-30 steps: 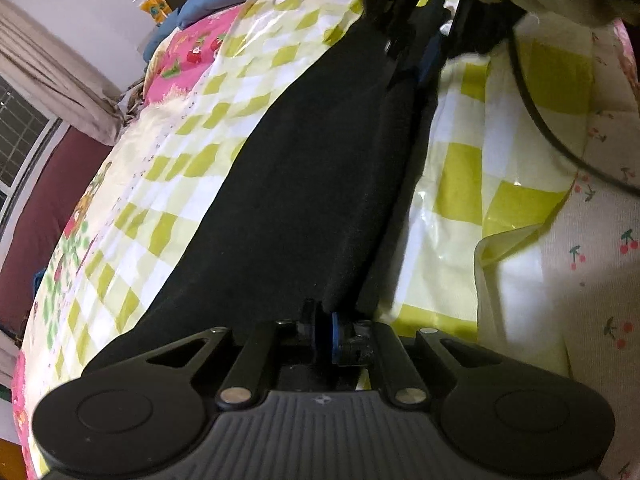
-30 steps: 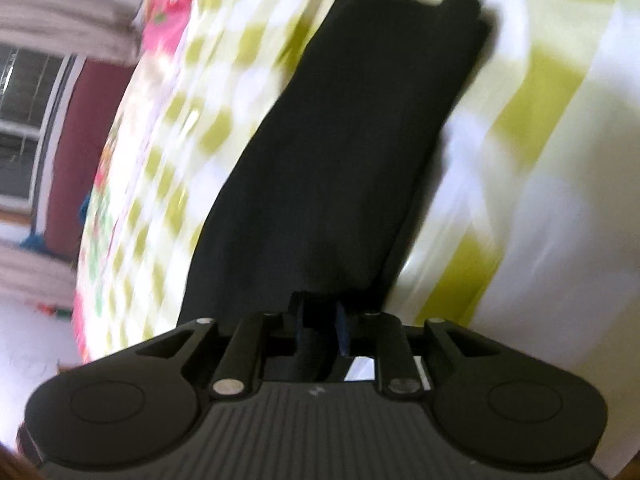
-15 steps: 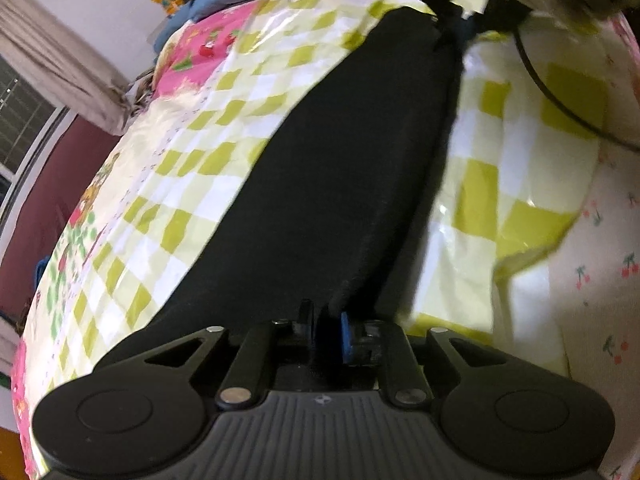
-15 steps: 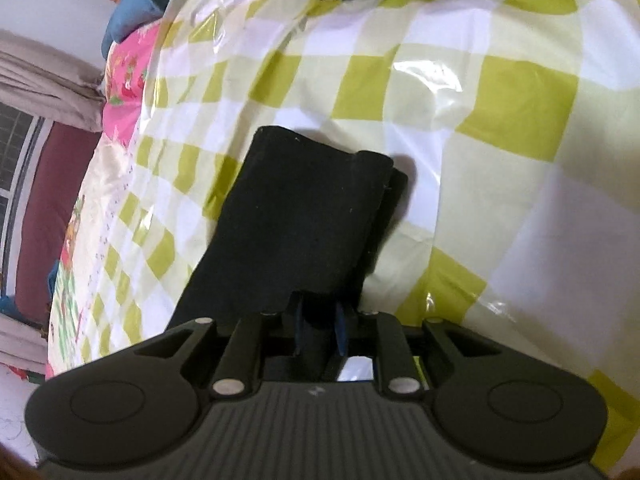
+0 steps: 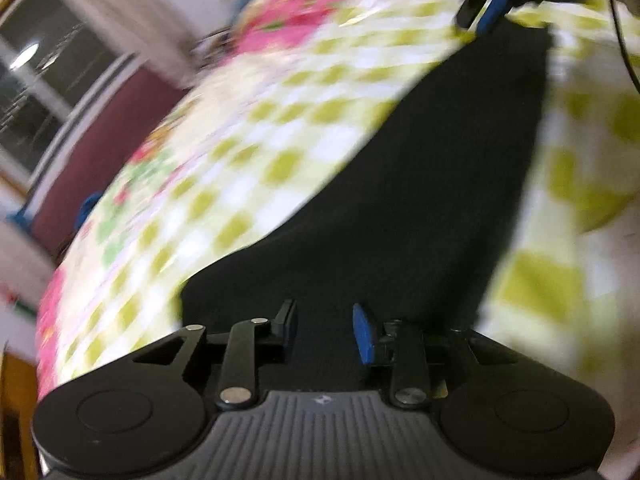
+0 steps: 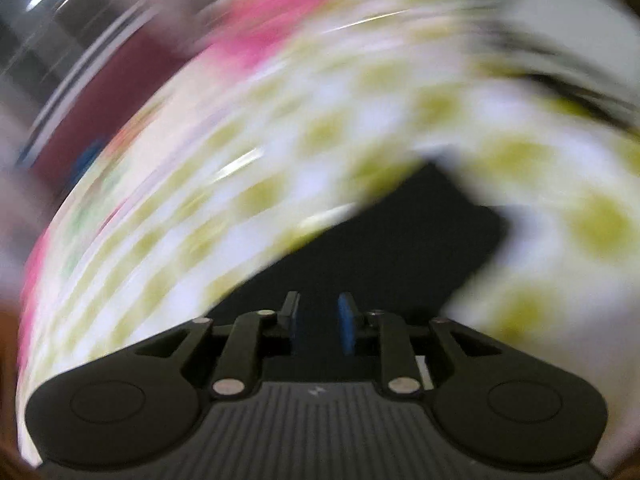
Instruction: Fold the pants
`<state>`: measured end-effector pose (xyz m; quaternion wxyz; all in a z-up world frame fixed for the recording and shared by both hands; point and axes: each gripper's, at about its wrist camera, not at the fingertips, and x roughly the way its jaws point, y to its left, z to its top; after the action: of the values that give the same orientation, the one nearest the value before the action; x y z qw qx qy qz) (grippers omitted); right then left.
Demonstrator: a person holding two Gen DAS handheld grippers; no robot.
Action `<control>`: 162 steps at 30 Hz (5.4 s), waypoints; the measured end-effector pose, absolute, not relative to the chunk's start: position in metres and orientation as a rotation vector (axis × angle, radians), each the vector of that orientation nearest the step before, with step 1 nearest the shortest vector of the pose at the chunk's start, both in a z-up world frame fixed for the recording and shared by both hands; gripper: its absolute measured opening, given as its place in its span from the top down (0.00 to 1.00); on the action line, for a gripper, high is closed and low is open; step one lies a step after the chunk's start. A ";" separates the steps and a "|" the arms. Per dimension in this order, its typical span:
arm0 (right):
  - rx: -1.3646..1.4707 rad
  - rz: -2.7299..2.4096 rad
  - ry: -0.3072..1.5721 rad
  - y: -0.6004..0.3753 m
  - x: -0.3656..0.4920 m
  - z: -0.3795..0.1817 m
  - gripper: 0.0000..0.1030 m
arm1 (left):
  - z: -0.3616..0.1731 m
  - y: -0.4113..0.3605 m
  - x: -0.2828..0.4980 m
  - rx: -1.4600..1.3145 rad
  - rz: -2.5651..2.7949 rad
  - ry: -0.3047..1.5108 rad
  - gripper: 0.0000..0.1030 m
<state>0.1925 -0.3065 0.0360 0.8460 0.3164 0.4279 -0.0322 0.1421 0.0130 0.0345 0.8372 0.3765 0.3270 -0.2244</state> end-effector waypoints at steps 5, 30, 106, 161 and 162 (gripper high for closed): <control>0.558 0.412 0.981 -0.163 0.308 0.012 0.70 | 0.036 0.091 0.177 0.754 -0.237 0.667 0.54; 0.463 0.315 1.012 -0.086 0.347 -0.001 0.93 | 0.003 0.199 0.233 0.719 0.240 0.693 0.44; 0.637 0.419 0.751 -0.072 0.243 0.067 0.92 | 0.027 0.083 0.175 0.529 -0.199 0.652 0.43; -0.196 0.941 0.918 0.274 0.215 0.017 0.74 | 0.002 0.281 0.109 0.308 0.094 0.824 0.42; -0.202 0.944 0.917 0.277 0.214 0.017 0.73 | 0.003 0.280 0.105 0.306 0.099 0.828 0.42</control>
<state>0.2141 0.2767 0.0167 0.7863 -0.0938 0.4254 0.4381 0.1052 0.2802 0.0029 0.9030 0.1480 0.4006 0.0476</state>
